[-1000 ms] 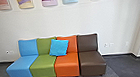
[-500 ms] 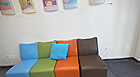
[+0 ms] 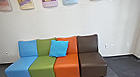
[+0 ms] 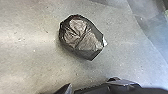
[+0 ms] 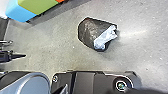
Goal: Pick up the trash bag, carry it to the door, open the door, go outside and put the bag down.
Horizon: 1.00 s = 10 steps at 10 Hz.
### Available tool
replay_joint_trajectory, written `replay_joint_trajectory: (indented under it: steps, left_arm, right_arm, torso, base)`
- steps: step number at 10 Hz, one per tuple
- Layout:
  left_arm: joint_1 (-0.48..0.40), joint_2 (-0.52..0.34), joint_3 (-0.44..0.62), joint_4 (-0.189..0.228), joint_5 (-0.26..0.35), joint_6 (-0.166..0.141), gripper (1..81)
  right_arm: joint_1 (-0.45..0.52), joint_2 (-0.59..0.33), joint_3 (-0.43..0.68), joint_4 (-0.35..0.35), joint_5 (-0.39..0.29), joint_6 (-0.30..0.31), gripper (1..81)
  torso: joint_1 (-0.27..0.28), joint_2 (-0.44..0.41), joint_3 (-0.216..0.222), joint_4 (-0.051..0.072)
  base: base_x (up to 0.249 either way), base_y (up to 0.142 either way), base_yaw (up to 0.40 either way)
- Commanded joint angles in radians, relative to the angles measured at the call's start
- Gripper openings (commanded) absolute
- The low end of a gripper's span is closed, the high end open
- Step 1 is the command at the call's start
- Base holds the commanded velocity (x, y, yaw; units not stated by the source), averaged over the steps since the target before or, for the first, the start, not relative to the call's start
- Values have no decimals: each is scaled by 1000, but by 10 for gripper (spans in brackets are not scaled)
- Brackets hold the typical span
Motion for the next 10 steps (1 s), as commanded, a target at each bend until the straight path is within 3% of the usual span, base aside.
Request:
replay_joint_trajectory:
  steps: [1, 4, 10]
  left_arm:
    - [-119, -18, 8, -16, 50, 1, 811]
    - [-154, -6, 8, -29, 50, 1, 811]
    - [-171, 52, -100, -55, 71, 1, 811]
  right_arm:
    - [81, -61, 22, 17, -34, 3, 811]
    - [72, -59, 22, 15, -34, 3, 811]
    - [61, -49, 15, 15, -32, 3, 811]
  torso:
    - [63, -98, -92, 0]
    - [114, -192, -177, 0]
    - [221, -393, -360, 0]
  base:
    - [0, 0, 0]
    - [0, 0, 0]
    - [0, 0, 0]
